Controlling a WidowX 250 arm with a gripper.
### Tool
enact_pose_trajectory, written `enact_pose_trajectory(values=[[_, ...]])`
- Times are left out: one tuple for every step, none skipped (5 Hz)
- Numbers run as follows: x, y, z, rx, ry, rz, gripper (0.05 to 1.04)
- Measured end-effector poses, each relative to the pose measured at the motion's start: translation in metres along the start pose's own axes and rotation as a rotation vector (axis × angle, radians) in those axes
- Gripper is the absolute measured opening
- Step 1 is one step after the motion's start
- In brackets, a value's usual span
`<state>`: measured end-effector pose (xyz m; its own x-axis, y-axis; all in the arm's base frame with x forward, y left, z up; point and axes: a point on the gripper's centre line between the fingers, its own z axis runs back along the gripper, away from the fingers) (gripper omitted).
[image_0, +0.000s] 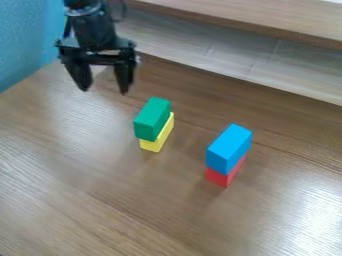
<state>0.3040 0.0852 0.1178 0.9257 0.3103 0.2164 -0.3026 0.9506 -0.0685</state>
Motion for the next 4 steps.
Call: enact_pose_trajectory(values=[[-0.002,-0.014,-0.004,0.003,-0.004,-0.018,1.0],[-0.003,-0.024,-0.007,-0.009,-0.013,-0.016,1.0],[-0.002,-0.03,-0.016,-0.012,-0.002,-0.009,1.0],[-0.005,-0.035,-0.027,-0.007,0.025,-0.011,1.0]])
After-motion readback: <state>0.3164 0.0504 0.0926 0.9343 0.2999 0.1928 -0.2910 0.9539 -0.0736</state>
